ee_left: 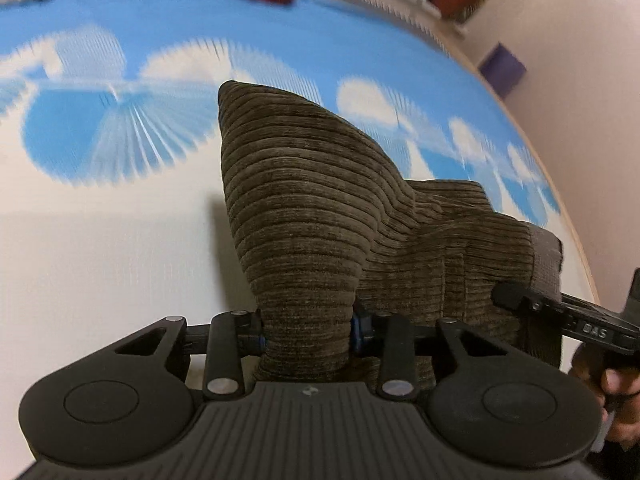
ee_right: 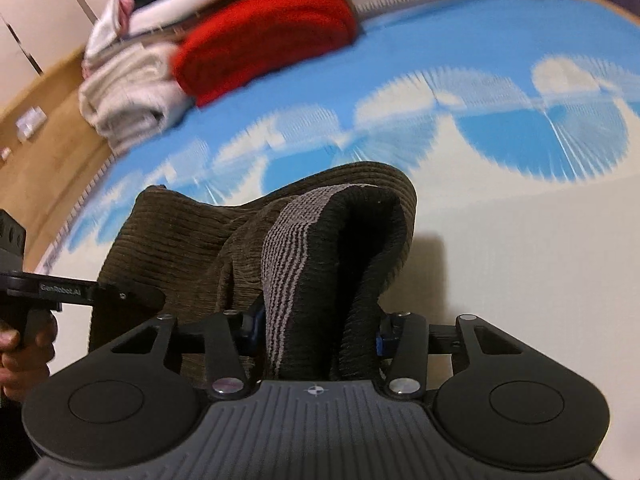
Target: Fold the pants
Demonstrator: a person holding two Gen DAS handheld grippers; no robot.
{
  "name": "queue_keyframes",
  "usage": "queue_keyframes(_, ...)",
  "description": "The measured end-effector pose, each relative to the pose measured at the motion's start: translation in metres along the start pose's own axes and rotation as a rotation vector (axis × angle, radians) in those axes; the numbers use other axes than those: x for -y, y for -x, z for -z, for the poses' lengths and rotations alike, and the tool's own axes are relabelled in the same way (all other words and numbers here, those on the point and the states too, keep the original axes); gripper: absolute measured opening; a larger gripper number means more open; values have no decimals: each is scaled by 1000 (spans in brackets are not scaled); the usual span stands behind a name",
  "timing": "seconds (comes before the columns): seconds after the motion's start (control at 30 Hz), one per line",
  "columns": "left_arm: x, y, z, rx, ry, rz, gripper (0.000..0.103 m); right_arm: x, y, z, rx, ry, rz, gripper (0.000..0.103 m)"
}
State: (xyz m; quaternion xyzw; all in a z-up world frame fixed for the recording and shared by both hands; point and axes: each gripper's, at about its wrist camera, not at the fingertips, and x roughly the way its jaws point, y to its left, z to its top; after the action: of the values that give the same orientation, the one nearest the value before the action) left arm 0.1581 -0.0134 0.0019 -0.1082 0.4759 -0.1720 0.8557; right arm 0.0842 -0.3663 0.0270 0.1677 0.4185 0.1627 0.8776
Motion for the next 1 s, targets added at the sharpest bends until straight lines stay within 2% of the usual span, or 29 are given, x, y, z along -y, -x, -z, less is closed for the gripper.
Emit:
queue_keyframes(0.13,-17,24,-23,84,0,-33,38,-28,-10,-24,82,17,-42,48)
queue_keyframes(0.33,-48,42,-43,139,45,-60,38,-62,-37,-53,122,48,-69,48)
queue_keyframes(0.47,-68,43,-55,149,77,-71,38,-79,-54,-67,129,55,-77,48)
queue_keyframes(0.7,-97,32,-69,121,124,-69,38,-98,-82,-76,99,58,-68,48)
queue_keyframes(0.77,-102,25,-72,104,133,-71,41,-99,-88,-78,90,56,-57,48)
queue_keyframes(0.8,-105,18,-73,90,140,-86,49,-97,-91,-77,82,56,-49,49)
queue_keyframes(0.87,-110,11,-75,74,153,-164,53,-94,-105,-77,39,46,2,54)
queue_keyframes(0.93,-109,11,-73,89,133,-268,50,-89,-123,-74,-35,54,127,57)
queue_keyframes(1.0,-103,17,-73,105,94,-264,50,-85,-132,-70,-67,70,296,55)
